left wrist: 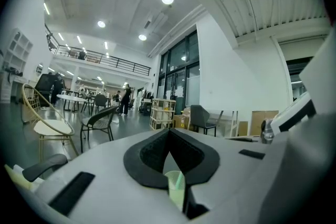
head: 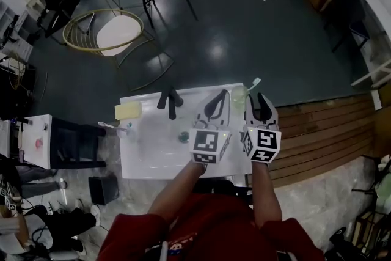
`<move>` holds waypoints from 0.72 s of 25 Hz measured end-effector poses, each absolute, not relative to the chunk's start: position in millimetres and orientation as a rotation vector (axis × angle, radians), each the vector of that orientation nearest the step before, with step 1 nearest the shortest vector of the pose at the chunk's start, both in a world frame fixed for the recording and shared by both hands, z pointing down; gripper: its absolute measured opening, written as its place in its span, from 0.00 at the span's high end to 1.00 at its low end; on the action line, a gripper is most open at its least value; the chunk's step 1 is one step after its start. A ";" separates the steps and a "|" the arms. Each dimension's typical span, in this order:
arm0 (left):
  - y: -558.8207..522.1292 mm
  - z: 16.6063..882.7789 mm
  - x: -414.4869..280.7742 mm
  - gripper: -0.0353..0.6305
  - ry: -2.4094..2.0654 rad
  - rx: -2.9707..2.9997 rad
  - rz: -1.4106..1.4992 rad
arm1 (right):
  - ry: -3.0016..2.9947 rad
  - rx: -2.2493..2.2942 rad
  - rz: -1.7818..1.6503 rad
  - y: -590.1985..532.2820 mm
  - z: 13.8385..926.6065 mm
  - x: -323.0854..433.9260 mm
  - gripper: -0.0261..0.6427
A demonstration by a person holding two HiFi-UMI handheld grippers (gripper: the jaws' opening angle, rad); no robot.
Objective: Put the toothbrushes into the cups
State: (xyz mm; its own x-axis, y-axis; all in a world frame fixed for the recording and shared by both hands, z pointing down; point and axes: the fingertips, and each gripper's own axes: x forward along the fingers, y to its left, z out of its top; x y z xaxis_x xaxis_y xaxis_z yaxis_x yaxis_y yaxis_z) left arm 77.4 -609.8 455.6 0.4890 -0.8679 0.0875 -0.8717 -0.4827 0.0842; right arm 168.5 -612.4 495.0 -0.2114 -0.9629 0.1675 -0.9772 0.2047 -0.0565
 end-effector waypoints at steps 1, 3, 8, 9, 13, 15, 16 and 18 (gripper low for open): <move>-608.2 452.6 77.2 0.91 -1.534 2.613 0.045 | -2.368 1.910 0.220 -611.1 491.7 168.2 0.78; -605.7 448.2 76.5 0.91 -1.543 2.615 0.033 | -2.380 1.906 0.199 -608.7 485.0 167.2 0.78; -602.3 430.6 77.6 0.91 -1.564 2.634 -0.008 | -2.404 1.903 0.144 -604.9 467.0 166.1 0.78; -601.9 428.0 77.6 0.91 -1.568 2.638 -0.013 | -2.408 1.906 0.128 -604.5 462.8 166.4 0.78; -601.2 416.3 76.8 0.91 -1.595 2.651 -0.030 | -2.425 1.918 0.069 -602.3 443.1 168.7 0.78; -601.0 410.3 76.1 0.91 -1.606 2.657 -0.042 | -2.434 1.919 0.043 -601.1 433.8 168.6 0.78; -600.4 408.3 75.8 0.91 -1.607 2.659 -0.047 | -2.438 1.915 0.030 -600.1 429.9 167.6 0.78; -599.1 405.9 75.2 0.91 -1.607 2.668 -0.055 | -2.449 1.903 0.003 -598.3 422.7 164.8 0.78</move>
State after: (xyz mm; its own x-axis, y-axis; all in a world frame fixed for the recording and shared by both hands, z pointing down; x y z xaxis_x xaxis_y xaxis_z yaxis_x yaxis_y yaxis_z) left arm 75.2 -599.1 405.9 0.4672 -0.8840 -0.0165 -0.8831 -0.4674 0.0409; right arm 164.8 -598.3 422.7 -0.2465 -0.9686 0.0333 -0.9687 0.2473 0.0235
